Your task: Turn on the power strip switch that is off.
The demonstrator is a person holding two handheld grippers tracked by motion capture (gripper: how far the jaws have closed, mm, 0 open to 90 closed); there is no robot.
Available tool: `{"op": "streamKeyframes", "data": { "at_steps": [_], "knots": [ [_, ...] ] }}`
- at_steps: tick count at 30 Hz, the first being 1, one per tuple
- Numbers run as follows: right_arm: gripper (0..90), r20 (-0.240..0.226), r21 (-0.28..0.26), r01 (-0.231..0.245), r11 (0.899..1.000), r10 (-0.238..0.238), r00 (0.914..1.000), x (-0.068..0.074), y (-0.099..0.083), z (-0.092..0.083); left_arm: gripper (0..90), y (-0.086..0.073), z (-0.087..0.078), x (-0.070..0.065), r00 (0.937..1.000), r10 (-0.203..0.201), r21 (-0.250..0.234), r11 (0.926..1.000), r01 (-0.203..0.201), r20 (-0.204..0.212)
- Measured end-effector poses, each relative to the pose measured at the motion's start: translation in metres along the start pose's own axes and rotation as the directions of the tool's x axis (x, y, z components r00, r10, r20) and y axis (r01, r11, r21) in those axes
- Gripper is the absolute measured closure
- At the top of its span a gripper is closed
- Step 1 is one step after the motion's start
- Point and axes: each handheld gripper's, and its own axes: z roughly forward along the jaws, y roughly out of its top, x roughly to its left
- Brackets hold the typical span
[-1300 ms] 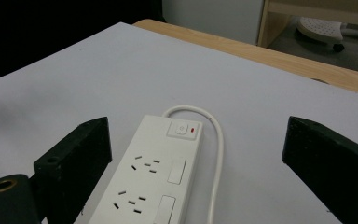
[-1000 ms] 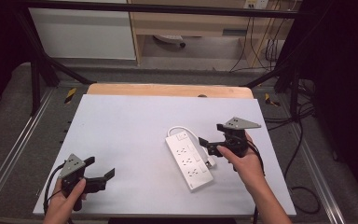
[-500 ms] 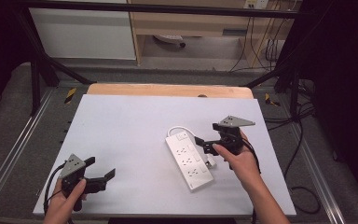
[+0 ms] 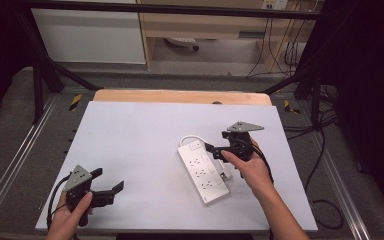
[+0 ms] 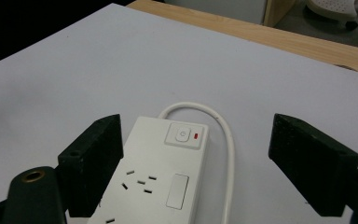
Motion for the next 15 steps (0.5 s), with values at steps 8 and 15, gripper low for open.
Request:
{"op": "streamKeyframes", "data": {
  "at_steps": [8,15],
  "knots": [
    [24.2,0.007,0.025,0.007,1.0,-0.007,0.9999,-0.002,-0.002,0.009,6.4,0.0,0.0,0.0,1.0,0.002,0.002,1.0,-0.002,0.003],
    [32.5,0.018,0.048,0.014,0.999,-0.015,0.9997,-0.003,-0.004,0.016,6.4,0.0,0.0,-0.001,1.0,0.003,0.003,1.0,-0.003,0.004]
  ]
}}
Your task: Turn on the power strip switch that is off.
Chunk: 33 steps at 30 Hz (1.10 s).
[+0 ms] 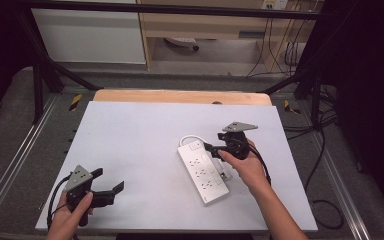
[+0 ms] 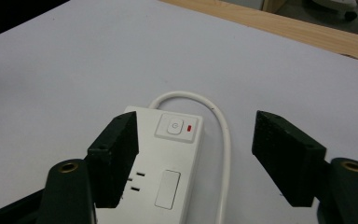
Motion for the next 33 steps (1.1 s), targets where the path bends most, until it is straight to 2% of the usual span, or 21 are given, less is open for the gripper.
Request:
{"op": "streamKeyframes", "data": {
  "at_steps": [11,33],
  "knots": [
    [47.1,0.01,0.03,0.013,0.999,-0.013,0.9999,-0.001,-0.003,0.011,6.4,0.0,0.0,0.0,1.0,0.001,0.001,1.0,-0.001,0.0],
    [63.3,0.003,0.068,0.017,0.998,-0.017,0.9998,0.002,-0.013,0.031,6.4,-0.001,0.001,0.0,0.9999,0.014,0.011,0.9998,-0.014,-0.003]
  ]
}}
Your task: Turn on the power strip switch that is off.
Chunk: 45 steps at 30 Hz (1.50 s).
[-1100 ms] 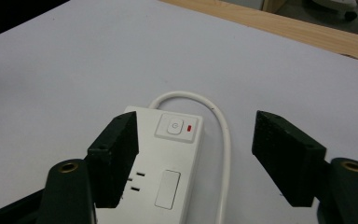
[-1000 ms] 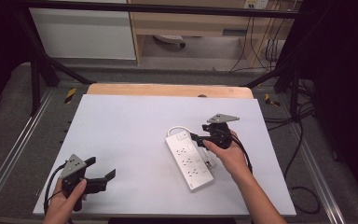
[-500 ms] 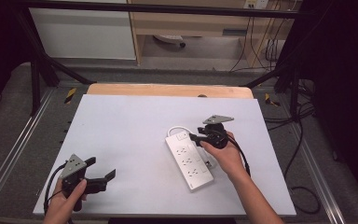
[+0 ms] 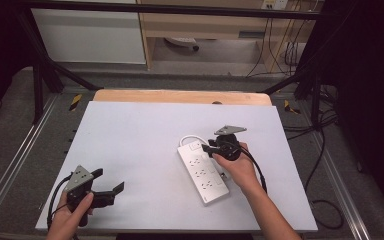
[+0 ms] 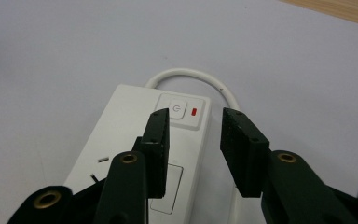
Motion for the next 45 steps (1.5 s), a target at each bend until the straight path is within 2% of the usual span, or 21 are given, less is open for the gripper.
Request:
{"op": "streamKeyframes", "data": {
  "at_steps": [14,27,45],
  "knots": [
    [79.2,-0.022,0.022,0.028,0.999,-0.027,0.9994,0.007,-0.005,0.006,6.4,0.0,0.0,0.0,1.0,0.005,0.004,1.0,-0.005,0.001],
    [89.7,-0.039,0.036,0.04,0.999,-0.038,0.9985,0.01,-0.008,0.008,6.4,0.0,0.0,0.0,1.0,0.01,0.009,0.9999,-0.01,-0.001],
    [90.0,-0.034,0.059,0.048,0.997,-0.046,0.9984,0.012,-0.011,0.013,6.4,0.0,0.0,-0.001,0.9999,0.013,0.009,0.9999,-0.013,0.001]
  ]
}}
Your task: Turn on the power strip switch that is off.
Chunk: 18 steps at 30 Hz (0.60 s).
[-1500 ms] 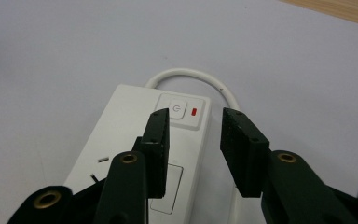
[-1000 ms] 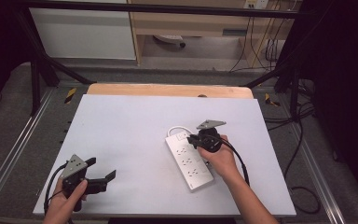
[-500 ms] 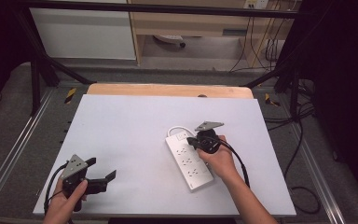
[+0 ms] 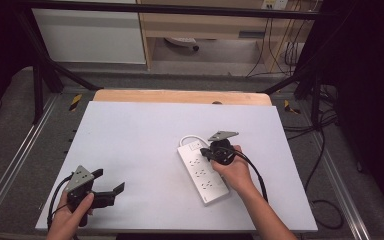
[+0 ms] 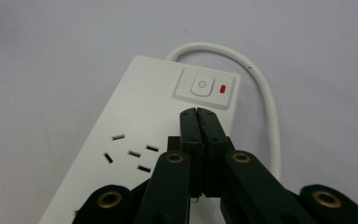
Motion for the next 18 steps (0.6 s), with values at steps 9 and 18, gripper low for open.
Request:
{"op": "streamKeyframes", "data": {
  "at_steps": [9,18],
  "knots": [
    [90.0,0.002,0.009,-0.003,1.0,0.003,1.0,0.0011,-0.0016,0.0038,6.4,-0.0001,0.0001,-0.0002,1.0,0.002,0.002,1.0,-0.002,0.001],
    [90.0,0.003,0.005,-0.007,1.0,0.007,1.0,0.0004,-0.002,0.0038,6.4,0.0,-0.0002,-0.0001,1.0,0.008,0.004,1.0,-0.008,-0.003]
  ]
}}
